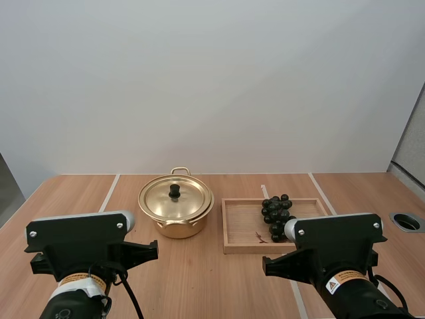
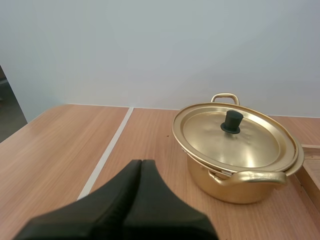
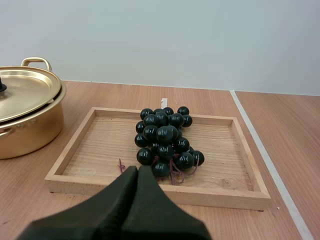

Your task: Open the pot, put the grape inside, and close it

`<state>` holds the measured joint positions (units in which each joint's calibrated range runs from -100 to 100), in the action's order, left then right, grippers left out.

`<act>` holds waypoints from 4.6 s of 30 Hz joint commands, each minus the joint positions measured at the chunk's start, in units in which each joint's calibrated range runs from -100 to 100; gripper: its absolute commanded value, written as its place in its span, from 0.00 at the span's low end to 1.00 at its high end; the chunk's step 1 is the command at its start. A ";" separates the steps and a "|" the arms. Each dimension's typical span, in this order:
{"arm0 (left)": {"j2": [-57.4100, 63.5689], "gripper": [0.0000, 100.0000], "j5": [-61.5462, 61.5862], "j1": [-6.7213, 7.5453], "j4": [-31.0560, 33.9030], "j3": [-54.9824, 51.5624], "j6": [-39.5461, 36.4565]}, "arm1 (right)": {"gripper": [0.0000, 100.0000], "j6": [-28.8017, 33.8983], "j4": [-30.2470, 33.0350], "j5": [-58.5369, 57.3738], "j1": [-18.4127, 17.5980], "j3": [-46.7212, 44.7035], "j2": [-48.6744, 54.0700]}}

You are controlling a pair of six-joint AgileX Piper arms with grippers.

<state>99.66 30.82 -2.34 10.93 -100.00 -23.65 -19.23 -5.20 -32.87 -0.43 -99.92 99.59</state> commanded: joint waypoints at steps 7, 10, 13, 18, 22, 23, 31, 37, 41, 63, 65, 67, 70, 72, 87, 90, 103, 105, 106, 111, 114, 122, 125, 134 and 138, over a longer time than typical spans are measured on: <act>0.34 0.00 -1.44 -0.10 -0.84 0.00 -0.46 | 0.00 0.24 0.81 1.39 -0.08 -0.08 0.41; 0.34 0.00 -1.44 -0.10 -0.84 0.00 -0.46 | 0.00 0.24 0.81 1.39 -0.08 -0.08 0.41; 0.34 0.00 -1.44 -0.10 -0.84 0.00 -0.46 | 0.00 0.24 0.81 1.39 -0.08 -0.08 0.41; 0.34 0.00 -1.44 -0.10 -0.84 0.00 -0.46 | 0.00 0.24 0.81 1.39 -0.08 -0.08 0.41; 0.34 0.00 -1.44 -0.10 -0.84 0.00 -0.46 | 0.00 0.24 0.81 1.39 -0.08 -0.08 0.41; 0.34 0.00 -1.44 -0.10 -0.84 0.00 -0.46 | 0.00 0.24 0.81 1.39 -0.08 -0.08 0.41; 0.34 0.00 -1.44 -0.10 -0.84 0.00 -0.46 | 0.00 0.24 0.81 1.39 -0.08 -0.08 0.41; 0.34 0.00 -1.44 -0.10 -0.84 0.00 -0.46 | 0.00 0.24 0.81 1.39 -0.08 -0.08 0.41; 0.34 0.00 -1.44 -0.10 -0.84 0.00 -0.46 | 0.00 0.24 0.81 1.39 -0.08 -0.08 0.41; 0.34 0.00 -1.44 -0.10 -0.84 0.00 -0.46 | 0.00 0.24 0.81 1.39 -0.08 -0.08 0.41; 0.34 0.00 -1.44 -0.10 -0.84 0.00 -0.46 | 0.00 0.24 0.81 1.39 -0.08 -0.08 0.41; 0.34 0.00 -1.69 -0.10 -0.99 0.00 -0.46 | 0.00 0.23 0.46 1.86 -0.08 -0.08 0.41; 0.34 0.00 -8.10 -0.10 -1.11 0.00 -0.46 | 0.00 0.23 -0.45 6.05 -0.08 -0.08 0.41; 0.34 0.00 -12.85 -0.10 -1.11 0.00 -0.46 | 0.00 0.23 -0.45 7.38 -0.08 -0.08 0.41; -1.31 0.00 -16.14 -0.10 -1.24 18.90 -0.46 | 0.00 0.23 -0.45 7.81 -0.08 20.78 0.41; -5.45 0.00 -10.36 -0.10 -1.24 24.31 -0.46 | 0.00 0.23 0.00 7.45 -0.08 23.66 0.41; -25.76 0.00 19.19 -0.10 -5.40 55.08 -0.06 | 0.00 0.23 0.85 -12.30 -0.08 47.11 -20.99; -29.04 0.00 26.67 -0.10 -7.33 59.65 1.89 | 0.00 0.23 -0.10 -17.12 -0.08 52.63 -24.84; -30.40 0.00 29.59 -0.10 -7.98 61.40 3.20 | 0.00 0.23 -0.48 -19.24 -0.08 55.95 -26.70; -39.13 0.00 46.68 -0.10 -16.31 70.61 15.85 | 0.00 0.23 -2.24 -32.24 -0.08 68.23 -35.62; -43.82 0.00 54.03 -0.10 -22.57 74.60 23.38 | 0.00 0.23 -1.70 -41.58 -0.08 74.83 -40.78; -54.66 0.00 64.68 -0.10 -29.11 76.47 30.28 | 0.00 0.23 2.03 -56.92 -0.08 83.23 -53.16; -58.70 0.00 69.18 -0.10 -29.11 76.47 33.56 | 0.00 0.23 2.16 -61.64 -0.08 83.39 -56.85; -67.32 0.00 69.18 -0.10 -28.49 76.47 37.89 | 0.00 0.23 7.11 -66.11 -0.08 83.39 -65.42; -67.94 0.00 69.18 -0.10 -27.95 76.47 37.89 | 0.00 0.23 9.00 -63.92 -0.08 83.39 -65.98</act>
<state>31.83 99.60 -2.34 -16.86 -23.97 13.81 -19.16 2.20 -98.55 -0.43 -16.91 33.39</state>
